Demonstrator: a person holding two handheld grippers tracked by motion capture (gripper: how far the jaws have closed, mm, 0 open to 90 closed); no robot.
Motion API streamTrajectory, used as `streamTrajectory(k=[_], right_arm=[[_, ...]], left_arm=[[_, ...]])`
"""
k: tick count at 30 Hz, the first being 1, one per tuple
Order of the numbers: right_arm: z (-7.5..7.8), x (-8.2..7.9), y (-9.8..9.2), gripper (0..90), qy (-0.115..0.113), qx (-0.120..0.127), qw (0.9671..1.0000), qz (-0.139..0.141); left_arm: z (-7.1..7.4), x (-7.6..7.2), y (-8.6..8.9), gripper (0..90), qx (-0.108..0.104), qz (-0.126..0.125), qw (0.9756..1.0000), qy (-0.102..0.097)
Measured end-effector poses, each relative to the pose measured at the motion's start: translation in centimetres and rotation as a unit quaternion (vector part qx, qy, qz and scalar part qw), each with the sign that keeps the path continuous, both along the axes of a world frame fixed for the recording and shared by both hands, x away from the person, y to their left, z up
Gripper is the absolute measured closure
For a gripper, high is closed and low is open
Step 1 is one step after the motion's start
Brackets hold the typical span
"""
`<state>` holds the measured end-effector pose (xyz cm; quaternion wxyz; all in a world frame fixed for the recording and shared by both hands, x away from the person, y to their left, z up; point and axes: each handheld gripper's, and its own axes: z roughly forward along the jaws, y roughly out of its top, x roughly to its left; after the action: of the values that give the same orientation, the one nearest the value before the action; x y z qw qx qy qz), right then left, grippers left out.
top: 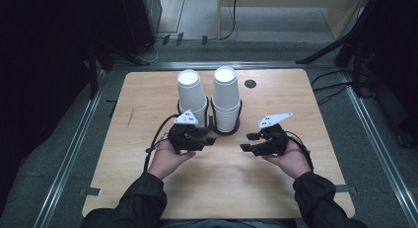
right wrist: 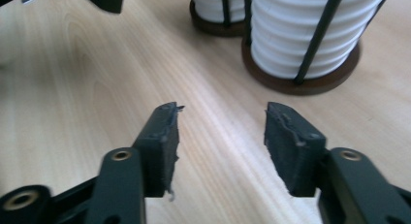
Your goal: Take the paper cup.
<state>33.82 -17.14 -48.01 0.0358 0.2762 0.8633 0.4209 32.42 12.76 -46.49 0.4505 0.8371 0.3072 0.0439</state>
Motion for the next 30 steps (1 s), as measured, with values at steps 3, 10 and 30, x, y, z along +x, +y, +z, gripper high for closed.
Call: streamTrajectory(k=[3, 10, 30], right_arm=[[0.1, -0.1, -0.2, 51.6, -0.006, 0.02, 0.9998, -0.003], [0.2, 0.1, -0.2, 50.1, 0.021, 0.018, 0.9996, 0.005], [0.6, 0.3, -0.7, 42.6, 0.038, 0.014, 0.9992, 0.002]], left_arm=[[0.1, 0.0, -0.2, 50.2, -0.012, -0.003, 0.9996, 0.024], [-0.4, 0.0, -0.1, 52.3, 0.016, -0.002, 0.9993, 0.032], [-0.1, 0.2, 0.6, 50.0, -0.02, 0.002, 0.998, 0.06]])
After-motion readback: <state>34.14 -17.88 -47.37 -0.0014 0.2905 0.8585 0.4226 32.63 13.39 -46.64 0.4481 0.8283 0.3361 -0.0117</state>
